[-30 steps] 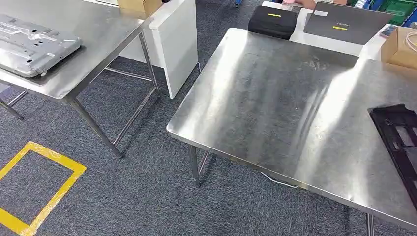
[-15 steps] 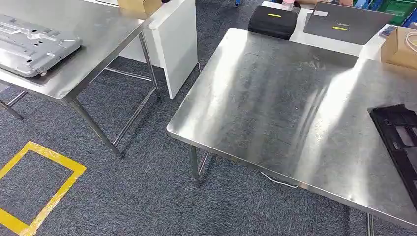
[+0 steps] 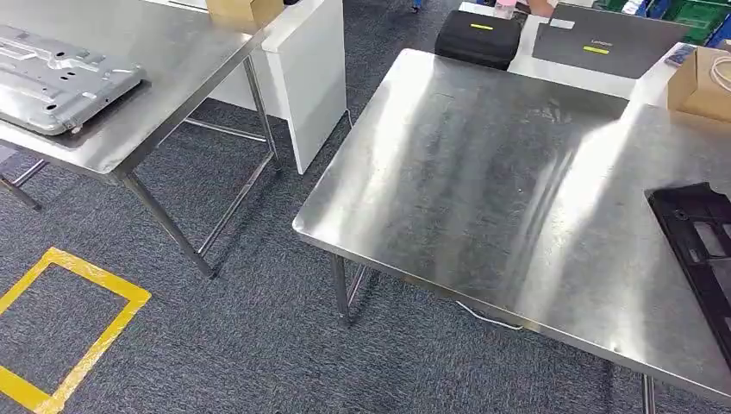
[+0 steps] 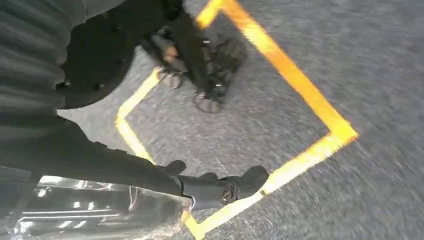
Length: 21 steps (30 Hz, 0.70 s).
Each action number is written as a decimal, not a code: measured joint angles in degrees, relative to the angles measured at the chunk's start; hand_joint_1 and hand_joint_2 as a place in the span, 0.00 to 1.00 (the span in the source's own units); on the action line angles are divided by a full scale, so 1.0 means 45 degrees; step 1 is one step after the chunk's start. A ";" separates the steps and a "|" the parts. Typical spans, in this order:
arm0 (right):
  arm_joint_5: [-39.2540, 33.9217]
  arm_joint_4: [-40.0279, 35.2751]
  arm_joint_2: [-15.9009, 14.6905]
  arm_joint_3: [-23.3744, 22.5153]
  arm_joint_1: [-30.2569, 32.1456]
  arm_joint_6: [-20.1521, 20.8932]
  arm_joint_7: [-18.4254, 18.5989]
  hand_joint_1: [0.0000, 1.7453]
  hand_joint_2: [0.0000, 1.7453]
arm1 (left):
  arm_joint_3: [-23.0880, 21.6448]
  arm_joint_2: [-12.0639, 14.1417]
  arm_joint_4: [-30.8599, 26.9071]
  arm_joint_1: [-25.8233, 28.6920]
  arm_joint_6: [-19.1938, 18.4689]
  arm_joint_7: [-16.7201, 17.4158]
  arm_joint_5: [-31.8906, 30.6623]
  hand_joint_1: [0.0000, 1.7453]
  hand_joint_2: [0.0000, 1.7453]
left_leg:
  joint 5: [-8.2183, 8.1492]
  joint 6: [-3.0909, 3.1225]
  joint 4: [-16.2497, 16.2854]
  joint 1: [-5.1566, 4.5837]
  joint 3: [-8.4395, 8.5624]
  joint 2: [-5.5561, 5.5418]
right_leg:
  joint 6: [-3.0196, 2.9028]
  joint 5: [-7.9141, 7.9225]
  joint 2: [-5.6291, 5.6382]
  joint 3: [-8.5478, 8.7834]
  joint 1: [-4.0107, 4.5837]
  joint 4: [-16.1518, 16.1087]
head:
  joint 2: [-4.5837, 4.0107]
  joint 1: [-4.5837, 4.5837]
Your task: Take the parts from the cabinet and place them on the table.
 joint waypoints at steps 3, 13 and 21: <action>0.0456 0.0102 -0.0024 0.0529 0.0066 -0.0156 0.0349 0.00 1.00 | 0.0000 0.0034 0.0000 0.0002 -0.0039 0.0019 -0.0053 0.00 0.00 | 0.0000 0.0000 0.0000 0.0000 0.0000 0.0000 | 0.0000 0.0000 0.0000 0.0001 0.0000 0.0000 | 0.0000 -0.0005; 0.0514 0.0199 -0.0034 0.1049 0.0191 -0.0393 0.0431 0.00 1.00 | 0.0000 0.0117 0.0005 0.0003 -0.0223 -0.0034 -0.0063 0.00 0.00 | 0.0000 0.0000 0.0000 0.0000 -0.0001 0.0000 | 0.0000 0.0000 0.0000 0.0000 0.0000 -0.0001 | 0.0000 0.0000; 0.0708 0.0223 -0.0058 0.1272 0.0229 -0.0554 0.0490 0.00 1.00 | 0.0000 0.0141 0.0005 0.0003 -0.0471 -0.0034 -0.0063 0.00 0.00 | 0.0000 0.0000 0.0000 0.0000 0.0000 0.0000 | 0.0000 0.0000 0.0000 -0.0001 0.0000 -0.0001 | 0.0000 0.0000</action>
